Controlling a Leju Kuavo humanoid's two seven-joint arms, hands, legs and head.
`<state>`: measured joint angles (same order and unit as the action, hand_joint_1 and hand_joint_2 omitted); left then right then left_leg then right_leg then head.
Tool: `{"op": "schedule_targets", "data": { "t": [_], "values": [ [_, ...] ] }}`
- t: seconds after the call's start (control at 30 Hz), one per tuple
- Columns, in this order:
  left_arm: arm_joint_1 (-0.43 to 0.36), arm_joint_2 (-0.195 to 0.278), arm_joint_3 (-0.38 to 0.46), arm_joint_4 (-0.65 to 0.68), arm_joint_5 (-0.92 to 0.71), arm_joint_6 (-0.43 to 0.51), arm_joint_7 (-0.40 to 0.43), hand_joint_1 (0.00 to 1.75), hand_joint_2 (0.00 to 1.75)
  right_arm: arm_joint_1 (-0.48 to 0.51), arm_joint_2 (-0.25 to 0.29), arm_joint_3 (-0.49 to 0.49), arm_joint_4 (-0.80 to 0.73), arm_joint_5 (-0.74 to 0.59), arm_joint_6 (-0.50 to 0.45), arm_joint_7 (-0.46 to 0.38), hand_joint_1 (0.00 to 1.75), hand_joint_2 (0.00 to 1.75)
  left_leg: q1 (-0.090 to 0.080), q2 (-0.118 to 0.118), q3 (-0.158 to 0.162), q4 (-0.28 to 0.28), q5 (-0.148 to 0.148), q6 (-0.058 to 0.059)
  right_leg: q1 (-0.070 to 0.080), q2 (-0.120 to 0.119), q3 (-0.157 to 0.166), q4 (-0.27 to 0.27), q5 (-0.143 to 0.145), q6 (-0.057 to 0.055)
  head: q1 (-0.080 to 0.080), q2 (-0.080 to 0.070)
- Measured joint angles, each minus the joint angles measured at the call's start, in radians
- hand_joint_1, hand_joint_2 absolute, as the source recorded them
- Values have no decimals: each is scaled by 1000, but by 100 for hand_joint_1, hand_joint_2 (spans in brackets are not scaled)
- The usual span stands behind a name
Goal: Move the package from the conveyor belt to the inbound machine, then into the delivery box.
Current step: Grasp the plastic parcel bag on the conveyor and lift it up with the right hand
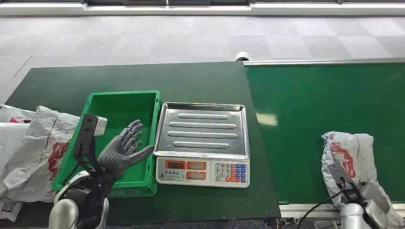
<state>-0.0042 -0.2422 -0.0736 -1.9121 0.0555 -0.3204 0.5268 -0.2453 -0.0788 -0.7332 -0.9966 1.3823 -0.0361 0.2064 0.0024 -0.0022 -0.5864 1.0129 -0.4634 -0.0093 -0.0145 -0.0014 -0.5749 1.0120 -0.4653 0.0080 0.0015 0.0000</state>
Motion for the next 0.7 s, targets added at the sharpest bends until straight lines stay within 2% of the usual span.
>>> {"op": "schedule_targets", "data": {
  "t": [0.57, 0.7],
  "values": [
    [4, 0, 15, -15, -4, 21, 0, 0, 175, -4, 17, 66, -28, -16, -21, 5, 175, 175, 0, 0, 5, 0, 0, 0, 0, 0, 0, 0, 0, 0, 0, 0],
    [6, 0, 17, -27, -3, 31, 0, 0, 175, -3, 28, 91, -53, -9, -88, 1, 175, 175, 0, 0, 4, 0, 1, 1, -1, 0, -1, 0, 0, 0, 0, 0]
  ]
}}
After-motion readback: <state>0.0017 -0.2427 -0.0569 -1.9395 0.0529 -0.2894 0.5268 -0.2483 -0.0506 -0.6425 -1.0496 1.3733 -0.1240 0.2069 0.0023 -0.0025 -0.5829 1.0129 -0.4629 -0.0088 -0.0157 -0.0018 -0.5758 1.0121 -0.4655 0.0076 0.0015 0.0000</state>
